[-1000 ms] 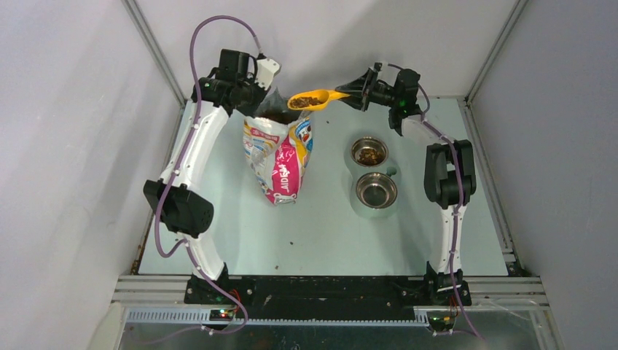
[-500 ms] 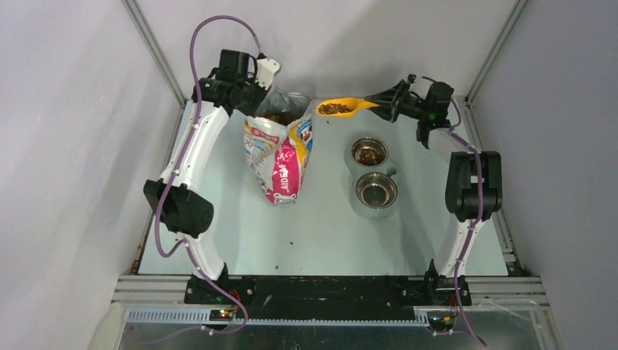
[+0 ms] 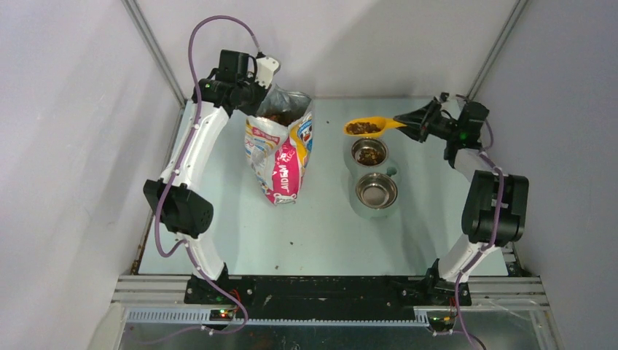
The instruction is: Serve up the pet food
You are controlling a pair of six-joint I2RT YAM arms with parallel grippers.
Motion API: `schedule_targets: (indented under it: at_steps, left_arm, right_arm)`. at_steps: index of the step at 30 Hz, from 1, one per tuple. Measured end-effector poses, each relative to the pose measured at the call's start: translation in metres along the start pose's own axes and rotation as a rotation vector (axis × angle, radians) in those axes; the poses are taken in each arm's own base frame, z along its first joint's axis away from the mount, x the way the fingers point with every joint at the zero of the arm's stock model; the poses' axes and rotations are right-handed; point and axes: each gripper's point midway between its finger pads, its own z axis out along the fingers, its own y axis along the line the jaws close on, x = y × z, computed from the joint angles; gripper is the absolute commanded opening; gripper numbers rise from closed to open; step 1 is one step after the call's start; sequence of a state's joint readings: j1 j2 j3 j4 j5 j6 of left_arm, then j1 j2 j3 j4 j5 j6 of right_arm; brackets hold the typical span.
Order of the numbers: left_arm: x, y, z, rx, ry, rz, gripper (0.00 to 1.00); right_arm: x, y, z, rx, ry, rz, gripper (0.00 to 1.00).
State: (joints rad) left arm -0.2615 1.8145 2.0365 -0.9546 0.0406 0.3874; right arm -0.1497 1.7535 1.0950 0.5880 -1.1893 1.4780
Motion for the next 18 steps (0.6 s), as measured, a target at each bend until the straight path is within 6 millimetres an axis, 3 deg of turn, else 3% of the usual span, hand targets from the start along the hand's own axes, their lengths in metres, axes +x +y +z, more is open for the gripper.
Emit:
schedule_targets:
  at_steps: [7, 18]
  left_arm:
    - [-0.002, -0.004, 0.003, 0.011, -0.042, -0.004, 0.00]
    - [-0.006, -0.009, 0.006, 0.036, -0.079, -0.019, 0.00]
  right_arm:
    - [0.005, -0.014, -0.050, 0.057, -0.056, -0.057, 0.00]
    - [0.003, -0.062, -0.120, 0.152, -0.176, -0.027, 0.00]
